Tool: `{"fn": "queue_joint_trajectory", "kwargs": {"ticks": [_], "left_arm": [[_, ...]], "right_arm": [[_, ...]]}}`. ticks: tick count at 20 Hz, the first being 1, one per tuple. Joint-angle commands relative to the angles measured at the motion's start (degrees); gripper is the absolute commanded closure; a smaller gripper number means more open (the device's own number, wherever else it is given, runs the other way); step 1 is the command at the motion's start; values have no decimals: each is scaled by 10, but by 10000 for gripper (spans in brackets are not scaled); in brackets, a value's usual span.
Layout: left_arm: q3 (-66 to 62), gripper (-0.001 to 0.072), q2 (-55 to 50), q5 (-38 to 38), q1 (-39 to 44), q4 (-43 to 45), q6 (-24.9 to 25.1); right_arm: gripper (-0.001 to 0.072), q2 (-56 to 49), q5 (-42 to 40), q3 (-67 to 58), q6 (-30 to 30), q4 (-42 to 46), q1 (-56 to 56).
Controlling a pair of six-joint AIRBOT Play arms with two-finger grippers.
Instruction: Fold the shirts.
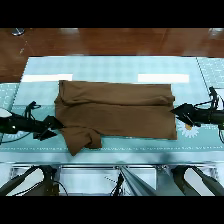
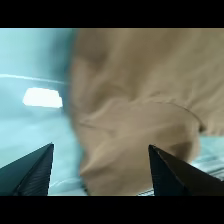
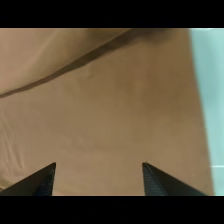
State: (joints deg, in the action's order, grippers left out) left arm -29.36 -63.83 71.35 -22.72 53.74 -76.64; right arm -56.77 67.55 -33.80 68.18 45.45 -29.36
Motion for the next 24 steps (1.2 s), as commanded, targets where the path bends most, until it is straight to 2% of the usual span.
{"fn": "queue_joint_trajectory", "kwargs": {"ticks": [1, 5, 6, 7, 9, 11, 12, 16, 24], "left_arm": [[77, 3, 17, -67, 15, -87, 41], [101, 8, 17, -89, 67, -118, 81], [101, 133, 17, -90, 71, -118, 81], [101, 663, 17, -90, 71, -118, 81], [101, 677, 17, -90, 70, -123, 85], [100, 677, 17, -90, 70, -125, 85], [100, 677, 17, -91, 70, -127, 85], [100, 677, 17, -94, 70, -127, 85], [100, 677, 17, -94, 70, -127, 92]], "right_arm": [[90, 13, -4, 21, -10, -38, -1], [90, 13, -39, 6, -8, -41, -33], [90, 13, -40, -5, 6, -12, -60], [90, 13, -32, -10, 17, 29, -88], [90, 13, 8, 2, 69, 169, -134], [90, 13, 60, 35, 105, 242, -140], [90, 13, 70, 54, 123, 240, -131], [90, -23, 86, 70, 116, 221, -66], [94, -101, -27, 70, 69, 45, -29]]}}
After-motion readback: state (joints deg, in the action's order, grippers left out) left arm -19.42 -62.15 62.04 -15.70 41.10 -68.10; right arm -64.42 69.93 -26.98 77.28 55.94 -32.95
